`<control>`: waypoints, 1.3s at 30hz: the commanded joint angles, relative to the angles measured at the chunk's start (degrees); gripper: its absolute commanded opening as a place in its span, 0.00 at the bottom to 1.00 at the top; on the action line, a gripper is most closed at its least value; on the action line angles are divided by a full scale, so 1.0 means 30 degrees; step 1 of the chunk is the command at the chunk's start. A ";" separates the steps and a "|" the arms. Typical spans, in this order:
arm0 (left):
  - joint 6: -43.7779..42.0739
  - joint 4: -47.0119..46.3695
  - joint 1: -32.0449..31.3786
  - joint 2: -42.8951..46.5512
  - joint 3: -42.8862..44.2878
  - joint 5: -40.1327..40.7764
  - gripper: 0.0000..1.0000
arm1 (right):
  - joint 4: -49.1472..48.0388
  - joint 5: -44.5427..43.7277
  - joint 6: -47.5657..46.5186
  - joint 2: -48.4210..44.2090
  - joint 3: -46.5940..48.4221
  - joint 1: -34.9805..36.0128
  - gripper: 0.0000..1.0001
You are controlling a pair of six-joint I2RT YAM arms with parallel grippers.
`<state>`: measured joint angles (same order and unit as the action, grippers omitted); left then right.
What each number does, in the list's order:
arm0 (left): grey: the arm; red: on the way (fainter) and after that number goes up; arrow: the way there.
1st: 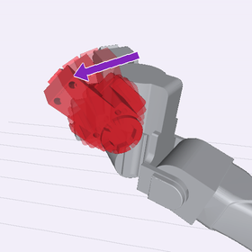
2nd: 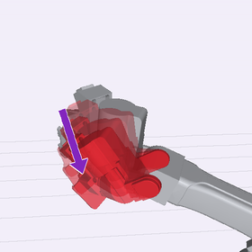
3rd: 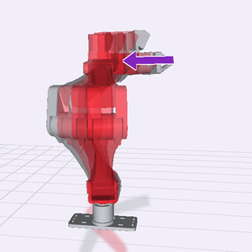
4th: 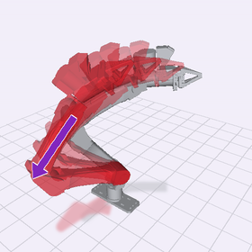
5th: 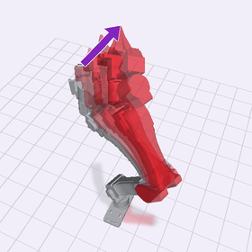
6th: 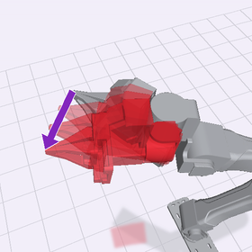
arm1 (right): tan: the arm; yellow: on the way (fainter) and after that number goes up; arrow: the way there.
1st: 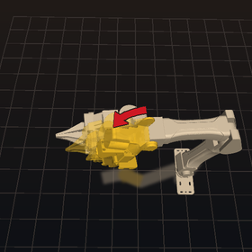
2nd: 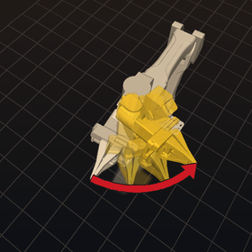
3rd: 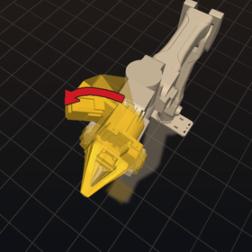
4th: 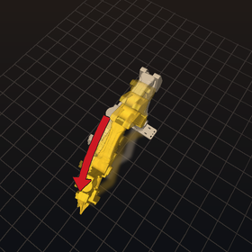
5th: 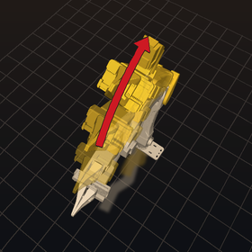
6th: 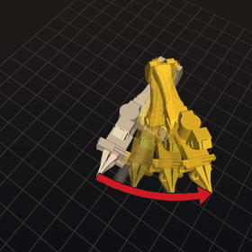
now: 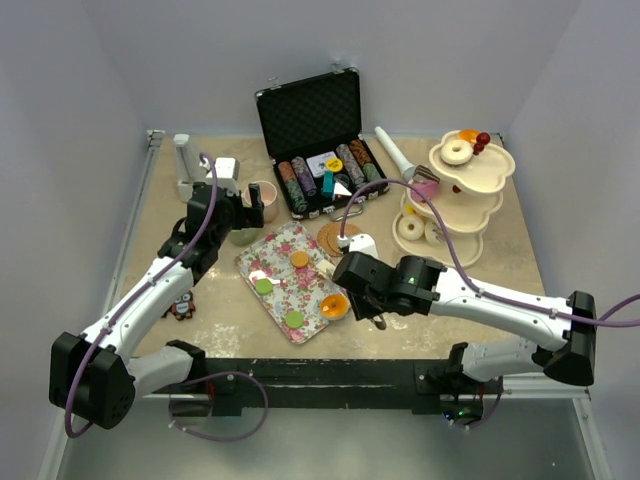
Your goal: Serve the afternoon tea
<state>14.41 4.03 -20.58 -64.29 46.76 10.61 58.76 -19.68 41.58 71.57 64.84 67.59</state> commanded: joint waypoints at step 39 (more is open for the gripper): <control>0.0527 -0.0495 0.0063 0.1157 0.0701 -0.0637 1.00 | -0.0222 -0.5919 -0.3049 -0.4227 0.4579 -1.0167 0.17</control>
<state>14.63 4.01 -20.58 -62.11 46.76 8.95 59.18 -33.69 34.13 60.90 78.48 38.24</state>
